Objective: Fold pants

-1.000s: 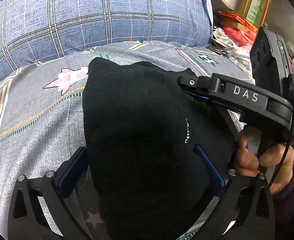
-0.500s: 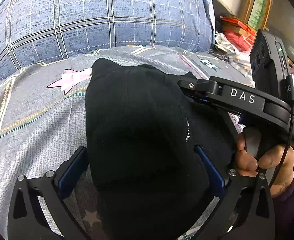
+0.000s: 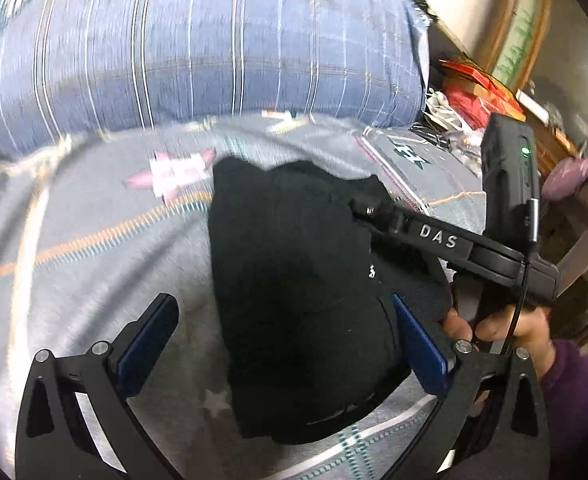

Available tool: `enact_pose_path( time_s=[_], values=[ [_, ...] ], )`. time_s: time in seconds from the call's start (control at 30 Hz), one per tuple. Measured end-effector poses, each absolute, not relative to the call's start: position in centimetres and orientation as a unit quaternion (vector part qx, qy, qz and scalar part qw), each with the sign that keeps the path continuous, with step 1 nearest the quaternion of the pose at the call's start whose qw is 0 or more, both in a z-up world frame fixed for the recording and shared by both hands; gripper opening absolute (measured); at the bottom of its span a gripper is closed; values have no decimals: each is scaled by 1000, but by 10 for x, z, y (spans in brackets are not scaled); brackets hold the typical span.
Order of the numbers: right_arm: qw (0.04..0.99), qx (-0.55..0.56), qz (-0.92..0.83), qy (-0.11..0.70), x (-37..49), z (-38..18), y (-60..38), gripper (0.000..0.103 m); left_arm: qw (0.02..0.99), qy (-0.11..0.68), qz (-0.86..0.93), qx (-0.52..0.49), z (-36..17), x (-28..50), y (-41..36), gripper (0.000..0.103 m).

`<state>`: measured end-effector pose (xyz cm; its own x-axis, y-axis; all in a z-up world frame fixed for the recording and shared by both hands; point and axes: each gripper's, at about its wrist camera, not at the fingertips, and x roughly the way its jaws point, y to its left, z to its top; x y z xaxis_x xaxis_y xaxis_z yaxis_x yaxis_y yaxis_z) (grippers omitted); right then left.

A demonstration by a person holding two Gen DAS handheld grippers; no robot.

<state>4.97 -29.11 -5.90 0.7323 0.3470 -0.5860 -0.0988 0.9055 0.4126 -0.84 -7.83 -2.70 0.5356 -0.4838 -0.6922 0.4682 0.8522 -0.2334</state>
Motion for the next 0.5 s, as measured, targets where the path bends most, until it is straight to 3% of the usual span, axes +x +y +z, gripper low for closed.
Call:
enact_pose_path(
  time_s=[0.1,0.5],
  values=[
    [913,178,121,347,50,-58,-291,36,885,377,-274,25,-21,-15,-85,103],
    [916,164,114,348,51,-57,-288,36,896,338,-288,-19,-2,-6,-56,103]
  ],
)
